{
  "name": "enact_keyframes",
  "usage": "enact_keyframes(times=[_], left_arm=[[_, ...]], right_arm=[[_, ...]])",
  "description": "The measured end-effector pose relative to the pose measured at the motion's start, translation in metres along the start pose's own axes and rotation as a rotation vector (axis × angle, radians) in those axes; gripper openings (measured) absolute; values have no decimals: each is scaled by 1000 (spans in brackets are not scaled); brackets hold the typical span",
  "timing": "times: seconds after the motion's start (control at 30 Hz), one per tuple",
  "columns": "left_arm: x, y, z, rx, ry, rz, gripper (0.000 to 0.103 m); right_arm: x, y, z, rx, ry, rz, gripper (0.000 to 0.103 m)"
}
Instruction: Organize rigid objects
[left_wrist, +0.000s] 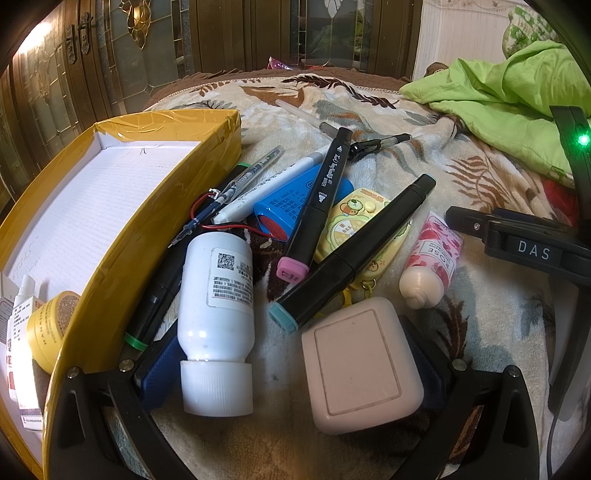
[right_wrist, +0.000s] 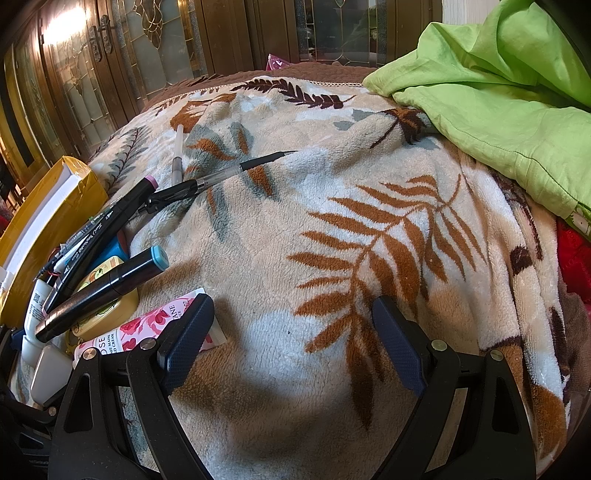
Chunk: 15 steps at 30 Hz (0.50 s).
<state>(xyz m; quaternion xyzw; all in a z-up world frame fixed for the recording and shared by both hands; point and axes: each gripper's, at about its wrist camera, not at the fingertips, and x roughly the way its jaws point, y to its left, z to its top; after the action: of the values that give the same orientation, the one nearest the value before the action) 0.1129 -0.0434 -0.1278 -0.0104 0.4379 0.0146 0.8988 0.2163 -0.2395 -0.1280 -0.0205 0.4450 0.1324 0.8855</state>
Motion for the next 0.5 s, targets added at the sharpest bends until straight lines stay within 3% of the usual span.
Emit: enact_keyframes(times=[0.5], left_arm=[[0,0,0,-1,-1,0,103]], right_arm=[[0,0,0,0,0,0,88]])
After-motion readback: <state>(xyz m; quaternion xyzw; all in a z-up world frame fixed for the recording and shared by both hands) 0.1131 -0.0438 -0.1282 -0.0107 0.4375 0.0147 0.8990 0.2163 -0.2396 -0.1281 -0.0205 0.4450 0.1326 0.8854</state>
